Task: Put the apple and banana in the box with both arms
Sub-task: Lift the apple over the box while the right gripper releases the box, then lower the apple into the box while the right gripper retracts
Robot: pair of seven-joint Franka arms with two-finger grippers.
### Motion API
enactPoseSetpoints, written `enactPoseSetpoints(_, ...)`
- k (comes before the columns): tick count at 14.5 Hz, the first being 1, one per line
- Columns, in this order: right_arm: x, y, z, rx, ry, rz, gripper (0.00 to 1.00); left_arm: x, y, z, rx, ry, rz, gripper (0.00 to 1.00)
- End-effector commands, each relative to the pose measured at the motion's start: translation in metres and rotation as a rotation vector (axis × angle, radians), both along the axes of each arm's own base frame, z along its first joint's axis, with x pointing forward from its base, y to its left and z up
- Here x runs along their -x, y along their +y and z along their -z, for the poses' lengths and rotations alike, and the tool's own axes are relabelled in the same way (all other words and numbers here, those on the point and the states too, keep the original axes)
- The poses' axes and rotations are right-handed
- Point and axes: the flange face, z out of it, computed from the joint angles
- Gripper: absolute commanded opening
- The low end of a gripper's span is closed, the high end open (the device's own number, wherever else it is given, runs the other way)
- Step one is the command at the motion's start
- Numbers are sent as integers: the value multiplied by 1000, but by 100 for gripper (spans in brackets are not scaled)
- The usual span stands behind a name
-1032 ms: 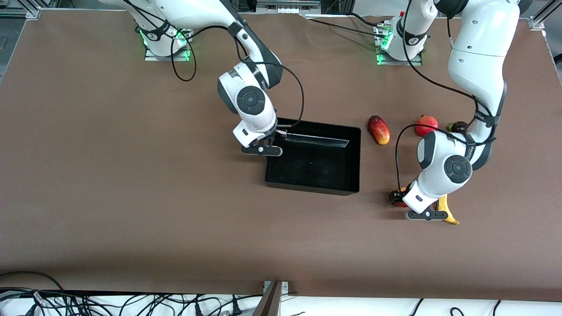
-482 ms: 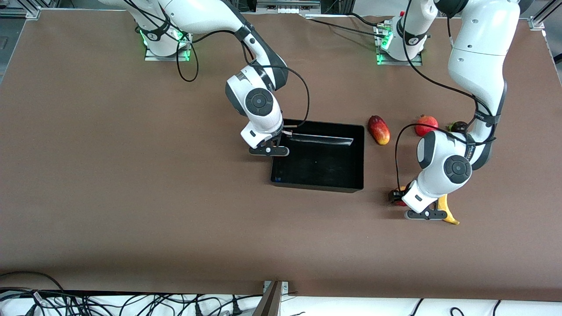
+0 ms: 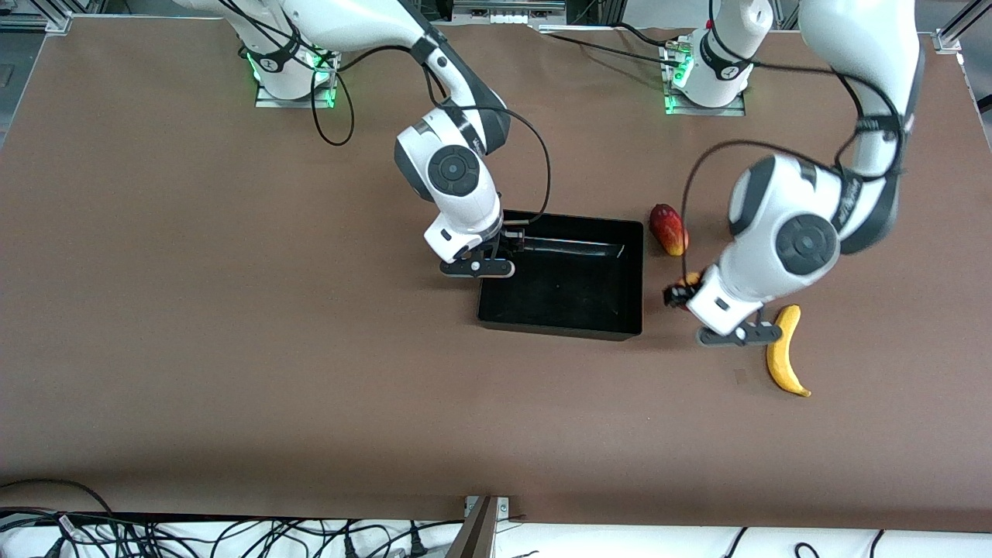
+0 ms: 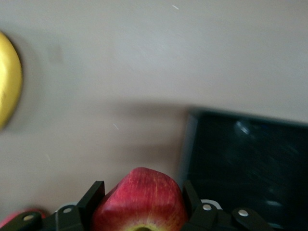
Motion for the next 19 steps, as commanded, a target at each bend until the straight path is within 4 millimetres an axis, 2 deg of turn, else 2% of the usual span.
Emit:
enactPoseSetpoints(1, -26, -64, -84, 6, 6, 66, 100, 38, -72, 16, -17, 39, -56, 0)
enactPoseSetpoints(4, -54, -143, -146, 21, -17, 83, 100, 58, -125, 36, 32, 46, -75, 0)
enactPoseSetpoints(7, -57, -207, -195, 6, 3, 93, 100, 81, -177, 56, 65, 30, -119, 0)
enactPoseSetpoints(8, -57, -229, -205, 6, 12, 93, 100, 87, -187, 65, 68, 32, -124, 0)
enactPoseSetpoints(12, -43, -319, -243, -21, 69, 73, 100, 100, -211, 109, 67, 20, -171, 0)
enactPoseSetpoints(14, -28, -342, -257, -40, 84, 76, 100, 110, -218, 135, 59, 20, -170, 0)
enactPoseSetpoints(19, 10, -408, -277, 17, 57, 50, 100, 120, -220, 172, 32, 0, -172, 0)
